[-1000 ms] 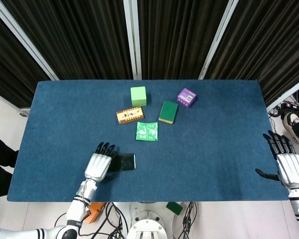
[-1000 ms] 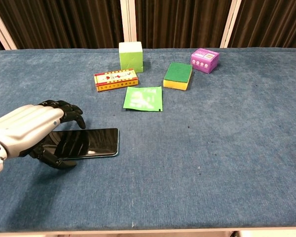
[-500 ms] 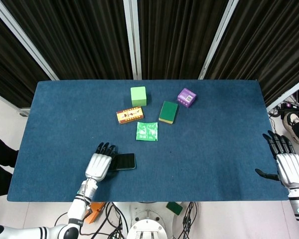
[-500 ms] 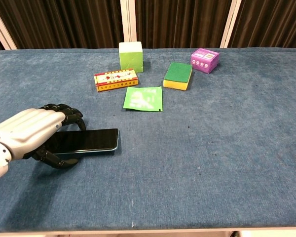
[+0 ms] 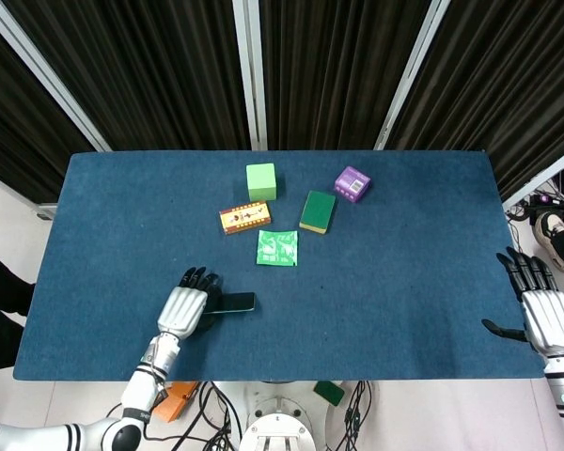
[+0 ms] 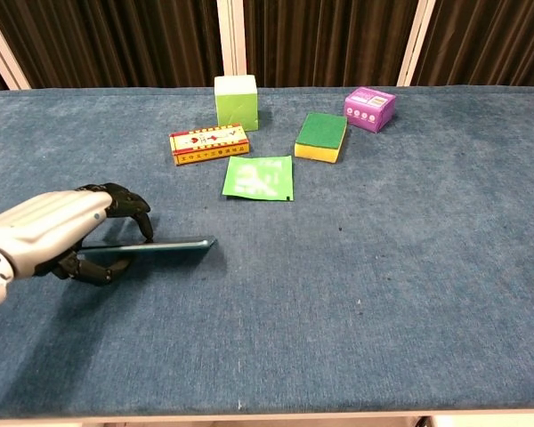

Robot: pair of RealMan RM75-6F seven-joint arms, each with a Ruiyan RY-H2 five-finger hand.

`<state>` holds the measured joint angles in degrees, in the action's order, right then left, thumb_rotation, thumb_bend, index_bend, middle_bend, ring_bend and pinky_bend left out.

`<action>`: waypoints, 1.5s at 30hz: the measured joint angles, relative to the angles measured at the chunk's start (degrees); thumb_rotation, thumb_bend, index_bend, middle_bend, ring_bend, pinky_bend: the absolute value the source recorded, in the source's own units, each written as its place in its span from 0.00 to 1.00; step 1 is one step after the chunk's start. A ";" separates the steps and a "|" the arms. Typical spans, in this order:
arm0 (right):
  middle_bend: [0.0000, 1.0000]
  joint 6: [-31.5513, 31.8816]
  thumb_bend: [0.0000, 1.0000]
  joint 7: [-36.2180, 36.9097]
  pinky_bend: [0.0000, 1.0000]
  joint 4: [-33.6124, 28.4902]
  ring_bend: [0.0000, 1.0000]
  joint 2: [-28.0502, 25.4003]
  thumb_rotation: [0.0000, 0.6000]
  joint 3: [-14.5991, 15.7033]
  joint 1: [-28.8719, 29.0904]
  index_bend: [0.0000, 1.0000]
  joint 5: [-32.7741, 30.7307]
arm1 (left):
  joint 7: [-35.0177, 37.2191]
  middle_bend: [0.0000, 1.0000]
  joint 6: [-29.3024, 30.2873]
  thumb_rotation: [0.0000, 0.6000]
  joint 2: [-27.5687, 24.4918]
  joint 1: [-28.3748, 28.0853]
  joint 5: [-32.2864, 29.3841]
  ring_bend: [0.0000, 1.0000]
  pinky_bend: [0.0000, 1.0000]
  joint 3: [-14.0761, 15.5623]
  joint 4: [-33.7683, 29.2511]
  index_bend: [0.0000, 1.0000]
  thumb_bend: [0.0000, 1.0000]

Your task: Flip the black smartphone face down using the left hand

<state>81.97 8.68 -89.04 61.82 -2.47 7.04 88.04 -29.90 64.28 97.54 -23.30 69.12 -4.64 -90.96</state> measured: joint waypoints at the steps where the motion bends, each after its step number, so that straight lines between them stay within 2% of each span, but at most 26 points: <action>1: 0.00 0.11 0.15 0.02 0.00 -0.01 0.00 -0.02 1.00 0.02 -0.08 0.00 0.00 | 0.81 0.15 -0.84 1.00 -0.91 -0.31 -0.08 0.05 0.05 -0.18 -0.40 0.49 0.54; 3: 0.00 0.27 0.15 0.09 0.00 0.00 0.00 -0.03 1.00 0.06 -0.24 0.00 -0.04 | 2.28 0.15 -3.05 1.00 -3.11 -1.25 -0.46 0.04 0.05 -0.69 -1.29 0.47 0.54; 11: 0.00 0.71 0.15 0.41 0.00 0.11 0.00 -0.02 1.00 0.23 -0.74 0.00 -0.12 | 4.29 0.15 -11.84 1.00 -9.61 -6.52 -6.04 0.02 0.05 -3.10 -3.84 0.26 0.54; 17: 0.00 0.96 0.15 0.85 0.00 0.42 0.00 -0.10 1.00 0.30 -1.08 0.00 -0.24 | 4.41 0.15 -15.06 1.00 -10.87 -10.44 -10.38 0.02 0.05 -4.41 -3.34 0.24 0.53; 23: 0.00 1.09 0.15 1.50 0.00 0.95 0.00 -0.09 1.00 0.34 -1.37 0.00 -0.45 | 3.56 0.15 -14.28 1.00 -11.27 -12.06 -11.50 0.02 0.05 -4.36 -2.78 0.23 0.52; 28: 0.00 1.13 0.15 1.95 0.00 1.34 0.00 -0.19 1.00 0.27 -1.54 0.00 -0.69 | 4.75 0.15 -9.03 1.00 -12.31 -10.67 -10.27 0.02 0.05 -4.45 -4.09 0.22 0.51; 33: 0.00 1.22 0.15 2.33 0.00 1.74 0.00 -0.27 1.00 0.19 -1.67 0.00 -0.77 | 9.02 0.15 0.12 1.00 -14.13 -6.45 -5.90 0.03 0.05 -4.15 -4.75 0.22 0.41; 37: 0.00 1.68 0.15 2.35 0.00 1.81 0.00 -0.36 1.00 0.13 -1.85 0.00 -0.61 | 11.86 0.15 8.68 1.00 -16.69 -1.48 -2.58 0.04 0.05 -3.29 -5.12 0.20 0.29; 41: 0.00 2.04 0.15 2.10 0.00 1.56 0.00 -0.34 1.00 0.12 -1.98 0.00 -0.32 | 14.20 0.15 17.02 1.00 -20.19 4.92 0.57 0.04 0.05 -1.30 -5.60 0.20 0.28; 45: 0.00 2.25 0.15 1.69 0.00 1.22 0.00 -0.26 1.00 0.26 -1.92 0.00 0.49 | 16.69 0.14 23.84 1.00 -23.95 11.58 4.54 0.04 0.05 2.41 -5.67 0.19 0.26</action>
<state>84.22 10.37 -87.82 61.56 -2.21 5.12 88.52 -13.21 88.12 73.59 -11.72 73.65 -2.22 -96.63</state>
